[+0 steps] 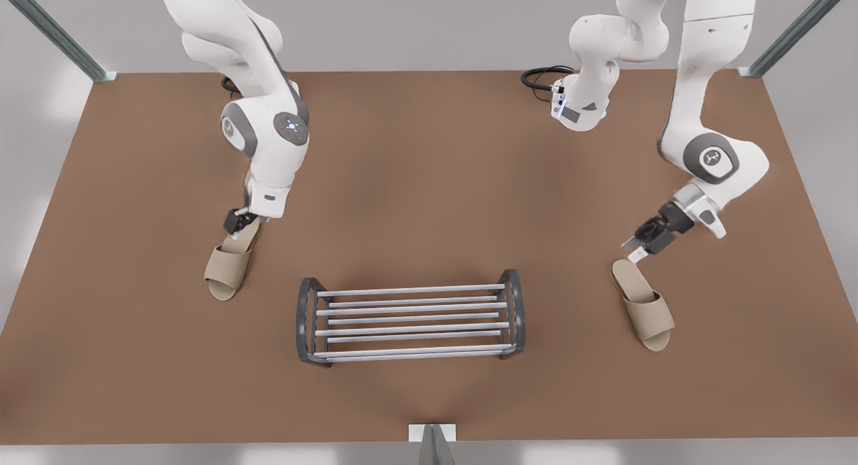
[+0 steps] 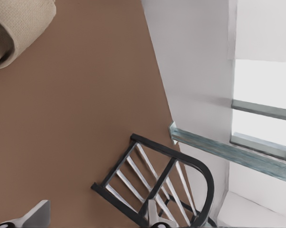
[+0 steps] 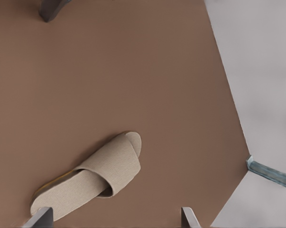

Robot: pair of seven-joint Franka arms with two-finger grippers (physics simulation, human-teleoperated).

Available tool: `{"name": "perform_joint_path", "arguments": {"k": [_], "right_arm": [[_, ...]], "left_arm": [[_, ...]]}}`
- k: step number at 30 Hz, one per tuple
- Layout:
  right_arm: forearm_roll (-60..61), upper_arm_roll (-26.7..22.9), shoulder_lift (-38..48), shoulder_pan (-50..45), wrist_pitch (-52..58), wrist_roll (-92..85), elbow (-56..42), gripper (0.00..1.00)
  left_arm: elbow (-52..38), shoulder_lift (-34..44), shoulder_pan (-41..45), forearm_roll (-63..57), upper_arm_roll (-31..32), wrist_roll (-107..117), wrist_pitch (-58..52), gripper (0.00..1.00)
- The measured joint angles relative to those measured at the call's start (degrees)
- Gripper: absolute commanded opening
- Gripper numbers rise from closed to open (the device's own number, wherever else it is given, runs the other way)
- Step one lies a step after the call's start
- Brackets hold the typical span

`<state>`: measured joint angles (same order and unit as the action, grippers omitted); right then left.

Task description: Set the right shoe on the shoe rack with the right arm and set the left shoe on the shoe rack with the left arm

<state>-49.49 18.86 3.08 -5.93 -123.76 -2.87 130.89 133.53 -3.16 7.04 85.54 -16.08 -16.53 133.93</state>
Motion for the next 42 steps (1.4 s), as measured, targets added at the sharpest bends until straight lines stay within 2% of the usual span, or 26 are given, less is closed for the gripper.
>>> {"name": "perform_joint_path", "arguments": {"k": [2, 5, 10, 12, 18, 25, 29, 33, 38, 42], "right_arm": [[-15.5, 0.0, -1.3, 0.6, -5.3, 3.1, 4.7, 1.00], [-34.5, -0.1, -3.0, 4.4, -10.6, 8.9, 10.0, 1.00], [-58.6, -0.7, -6.1, 12.0, -14.9, 20.7, 14.7, 1.00], [-64.8, -1.3, -7.1, 14.8, -15.8, 25.2, 15.8, 1.00], [-75.4, -1.5, -10.8, 12.9, -16.3, 36.5, 17.5, 1.00], [-81.4, -1.9, -11.3, 12.3, -14.9, 46.5, 20.9, 1.00], [-82.1, -2.1, -11.3, 12.8, -13.1, 50.7, 22.3, 1.00], [-82.6, -2.9, -11.3, 12.9, -11.7, 54.0, 22.9, 1.00], [-88.6, -7.8, -13.6, 13.0, -10.0, 57.3, 21.4, 1.00], [-91.4, -8.9, -16.1, 12.3, -8.5, 59.4, 19.9, 1.00]], "left_arm": [[2.5, -1.4, -0.8, 11.8, -1.5, -7.5, 2.2, 1.00], [4.0, -3.2, -1.0, 22.4, -3.0, -17.8, 3.5, 1.00], [6.3, -7.1, 0.2, 34.1, -3.6, -34.3, 2.3, 1.00], [6.5, -8.7, 0.1, 37.1, -4.9, -40.4, 1.0, 1.00], [7.3, -12.4, -0.4, 46.2, -6.0, -55.4, -1.7, 1.00], [6.6, -15.1, -0.4, 58.8, -3.6, -64.9, -2.9, 1.00], [4.7, -17.1, -0.3, 61.7, -0.6, -65.8, -2.8, 1.00], [1.6, -19.1, -0.5, 63.5, -0.2, -66.3, -2.4, 1.00], [-3.3, -22.5, -0.9, 64.4, -0.3, -66.8, -1.3, 1.00], [-7.1, -25.8, -1.5, 64.6, -0.4, -67.1, -0.7, 1.00]]}}
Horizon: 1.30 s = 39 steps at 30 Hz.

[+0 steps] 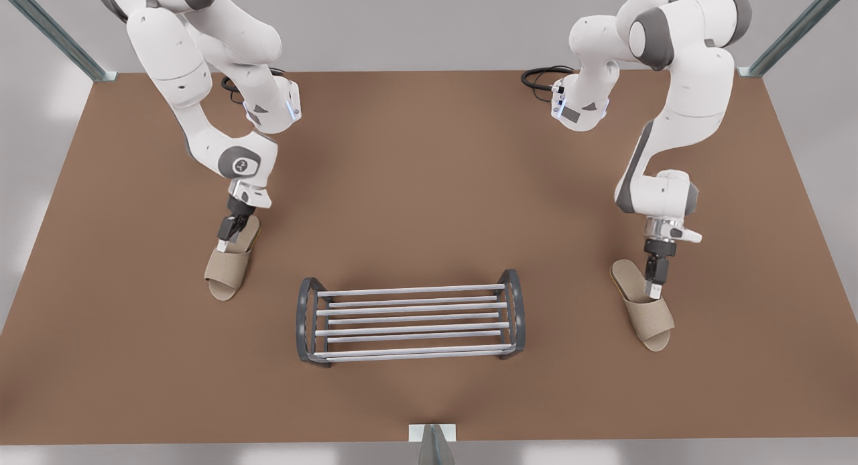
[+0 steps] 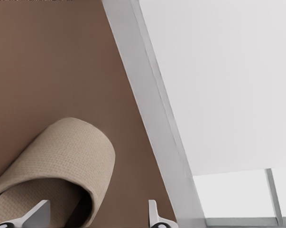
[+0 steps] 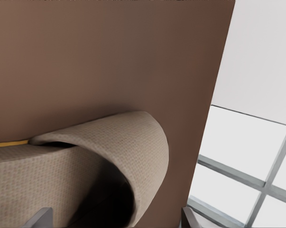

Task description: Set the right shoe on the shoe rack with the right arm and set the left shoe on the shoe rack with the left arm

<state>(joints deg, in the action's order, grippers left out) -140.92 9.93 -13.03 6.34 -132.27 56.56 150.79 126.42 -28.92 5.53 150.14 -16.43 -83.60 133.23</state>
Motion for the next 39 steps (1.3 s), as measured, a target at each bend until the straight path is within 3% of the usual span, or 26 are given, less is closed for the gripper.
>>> {"name": "perform_joint_path", "arguments": {"k": [17, 23, 28, 29, 31, 39], "right_arm": [[-3.5, -2.3, -4.4, -1.1, 2.1, 5.2, -5.1, 1.00], [-4.6, -4.7, -5.4, -3.3, 2.5, 6.2, -5.9, 0.91], [-5.4, -5.1, -5.8, -3.5, 2.6, 6.8, -6.1, 0.76], [-5.4, -5.1, -5.8, -3.5, 2.6, 6.9, -6.1, 0.68], [-5.5, -5.1, -5.9, -3.5, 2.7, 7.1, -6.1, 0.66], [-5.6, -5.1, -6.1, -3.5, 3.1, 7.6, -6.1, 0.48]], "left_arm": [[-7.6, -5.5, -0.3, 1.7, 1.8, -0.2, 1.6, 1.00], [-8.9, -6.0, -0.4, 1.8, 2.2, -0.2, 2.2, 0.96], [-11.8, -6.0, -0.3, 1.8, 3.4, -0.2, 5.2, 0.92], [-12.3, -6.0, -0.3, 1.8, 3.6, -0.2, 5.9, 0.81], [-12.6, -6.0, -0.3, 1.8, 3.7, -0.2, 7.0, 0.63], [-13.3, -6.6, -0.3, 1.3, 4.1, -0.2, 9.7, 0.33]]}}
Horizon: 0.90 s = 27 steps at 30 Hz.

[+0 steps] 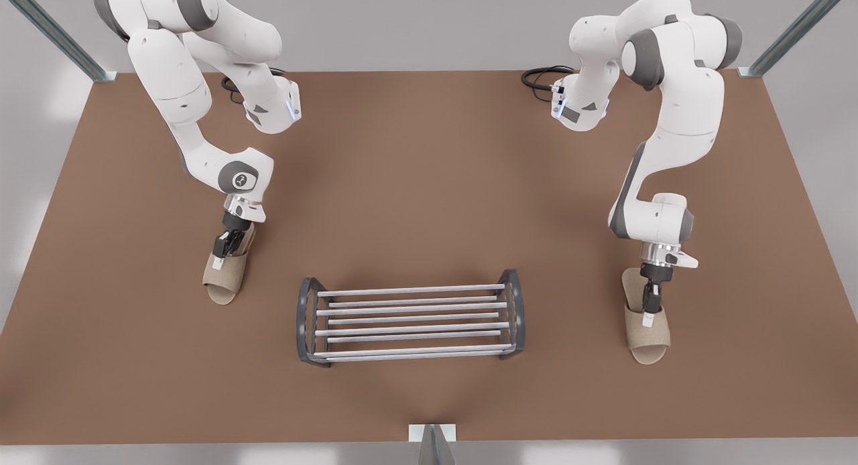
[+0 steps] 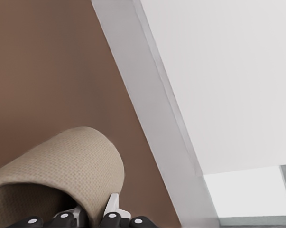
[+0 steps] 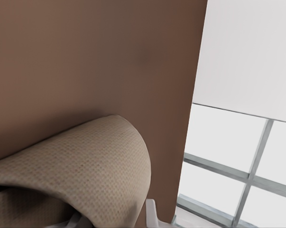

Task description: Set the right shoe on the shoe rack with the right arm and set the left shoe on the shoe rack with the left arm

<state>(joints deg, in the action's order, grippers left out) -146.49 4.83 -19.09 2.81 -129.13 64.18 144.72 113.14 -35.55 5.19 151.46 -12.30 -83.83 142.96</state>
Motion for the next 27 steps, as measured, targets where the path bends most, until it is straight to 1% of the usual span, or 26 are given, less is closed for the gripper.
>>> {"name": "perform_joint_path", "arguments": {"k": [5, 8, 10, 12, 14, 15, 17, 20, 21, 23, 24, 25, 27], "right_arm": [[0.0, 0.0, 0.1, -0.1, 0.4, 0.2, 0.0, 0.42], [0.0, 0.0, 0.4, -0.1, 0.5, 0.3, 0.0, 0.40], [0.0, 0.0, 0.5, -0.1, 0.5, 0.3, 0.0, 0.39], [0.0, 0.0, 0.6, -0.2, 0.4, 0.3, 0.0, 0.36], [0.0, 0.0, 0.7, -0.2, 0.4, 0.3, 0.0, 0.36], [0.0, 0.0, 0.8, -0.2, 0.4, 0.3, 0.0, 0.36], [0.0, 0.0, 1.4, -0.2, 0.3, 0.2, 0.0, 0.36], [0.0, 0.0, 2.8, -0.2, 0.1, 0.0, 0.0, 0.36], [0.0, 0.0, 3.0, -0.2, 0.1, -0.1, 0.0, 0.36], [0.0, 0.0, 3.6, -0.2, -0.1, -0.2, 0.0, 0.35], [0.0, 0.0, 3.7, -0.2, -0.3, -0.3, -0.1, 0.27], [0.0, 0.0, 3.8, -0.2, -0.4, -0.4, -0.1, 0.23], [0.1, 0.0, 4.0, -0.2, -0.7, -0.7, -0.2, 0.21]], "left_arm": [[-0.9, 1.3, 0.1, -0.5, 0.0, -0.1, 2.0, 0.29], [-1.9, 4.9, 0.2, -2.1, 0.4, -0.1, 5.4, 0.28], [-1.9, 8.7, 0.5, -3.5, 2.3, -0.2, 8.4, 0.26], [-1.8, 13.8, 0.8, -4.4, 6.5, -0.2, 11.9, 0.26], [-2.3, 19.0, 1.1, -4.8, 12.4, 0.0, 16.0, 0.26], [-4.1, 20.9, 1.3, -4.9, 15.7, 0.1, 18.6, 0.26], [-9.4, 22.7, 1.4, -4.8, 22.3, 0.5, 25.2, 0.26], [-17.1, 22.8, 1.9, -4.4, 32.4, 1.7, 36.7, 0.26], [-18.3, 22.7, 3.2, -4.2, 34.1, 2.3, 39.9, 0.26], [-19.5, 22.5, 7.8, -3.7, 35.4, 3.9, 44.8, 0.26], [-20.4, 22.5, 10.3, -3.5, 35.6, 4.8, 46.7, 0.26], [-21.9, 21.7, 12.5, -3.4, 35.7, 5.7, 48.4, 0.26], [-27.2, 17.7, 16.2, -3.2, 35.8, 7.3, 50.9, 0.26]]}}
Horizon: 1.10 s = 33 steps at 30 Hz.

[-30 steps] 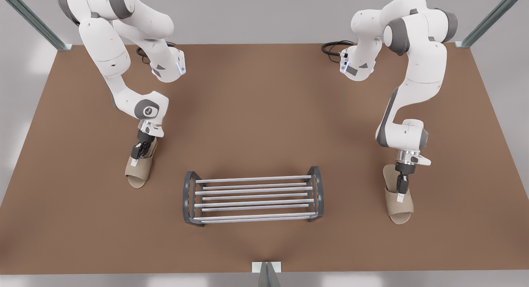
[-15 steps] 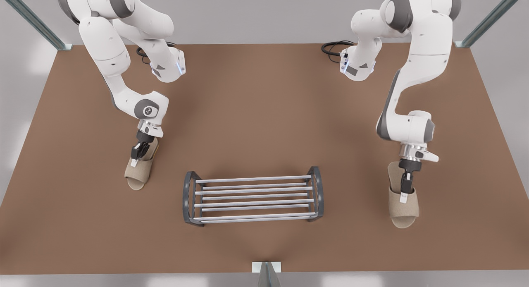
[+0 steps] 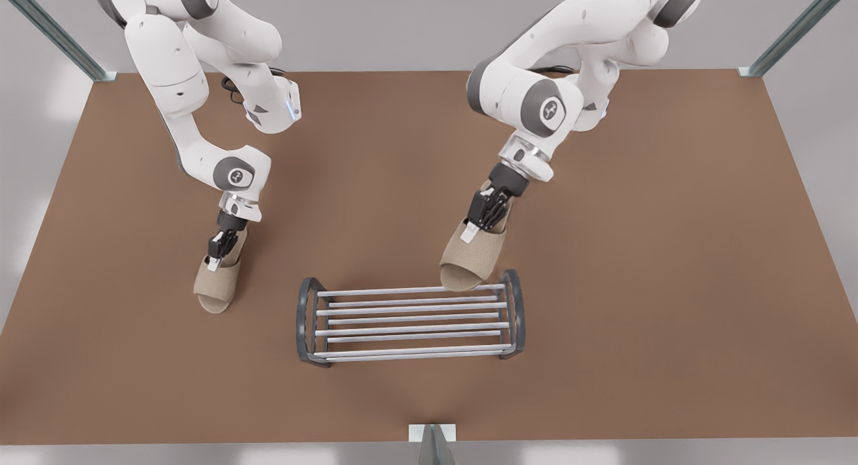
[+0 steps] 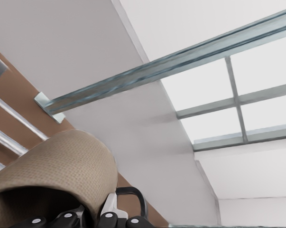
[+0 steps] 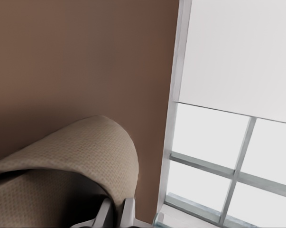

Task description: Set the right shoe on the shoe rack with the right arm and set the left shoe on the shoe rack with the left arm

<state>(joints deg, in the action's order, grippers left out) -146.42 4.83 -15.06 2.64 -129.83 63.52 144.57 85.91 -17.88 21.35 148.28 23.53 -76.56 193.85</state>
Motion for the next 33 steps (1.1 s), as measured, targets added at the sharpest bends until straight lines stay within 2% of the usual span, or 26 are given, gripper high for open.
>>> {"name": "perform_joint_path", "arguments": {"k": [4, 7, 13, 14, 15, 16, 17, 20, 23, 27, 31, 33], "right_arm": [[0.1, 0.0, 1.9, 0.1, -1.4, -1.0, -0.8, 0.21], [0.1, 0.0, 6.9, 0.2, -4.0, -2.0, -2.6, 0.21], [0.5, 0.1, 11.5, 0.2, -10.5, -3.9, -8.2, 0.21], [0.7, 0.2, 11.7, 0.2, -11.8, -4.1, -9.7, 0.21], [1.7, 0.3, 12.1, 0.3, -13.4, -4.4, -11.2, 0.21], [2.7, 0.4, 12.8, 0.3, -15.3, -4.6, -12.9, 0.21], [3.7, 0.5, 13.4, 0.3, -17.4, -4.8, -14.6, 0.21], [7.8, 1.0, 15.5, 0.7, -24.5, -5.4, -19.2, 0.21], [15.8, 5.7, 16.6, 5.1, -30.3, -5.8, -22.6, 0.21], [22.1, 8.8, 15.8, 5.3, -34.7, -6.2, -28.9, 0.21], [25.9, 8.8, 10.0, -1.0, -36.8, -6.5, -36.1, 0.21], [27.6, 8.1, 4.7, -10.8, -37.2, -6.6, -41.2, 0.21]], "left_arm": [[-10.4, -11.5, 2.5, -0.8, -0.5, 2.7, 3.0, 0.26], [-17.3, -19.7, 2.6, -3.3, -2.0, 4.4, 4.1, 0.26], [-22.1, -25.4, 2.6, -5.8, -3.6, 7.1, 3.9, 0.27], [-22.4, -25.9, 2.6, -6.0, -3.7, 7.4, 3.8, 0.32], [-22.6, -26.2, 2.6, -6.1, -3.9, 7.8, 3.7, 0.47], [-22.7, -26.4, 2.6, -6.3, -4.1, 8.2, 3.5, 0.77], [-22.7, -26.5, 2.7, -6.5, -4.5, 8.5, 3.3, 1.00], [-22.7, -26.8, 2.6, -7.9, -5.1, 9.6, 2.6, 1.00], [-22.8, -27.4, 2.6, -8.7, -5.6, 10.3, 2.5, 1.00], [-22.8, -28.1, 2.7, -10.7, -5.8, 11.0, 2.9, 1.00], [-19.4, -24.9, 2.7, -11.9, -5.7, 11.5, 4.1, 1.00], [-13.3, -20.8, 2.5, -12.1, -6.0, 11.5, 4.7, 1.00]]}}
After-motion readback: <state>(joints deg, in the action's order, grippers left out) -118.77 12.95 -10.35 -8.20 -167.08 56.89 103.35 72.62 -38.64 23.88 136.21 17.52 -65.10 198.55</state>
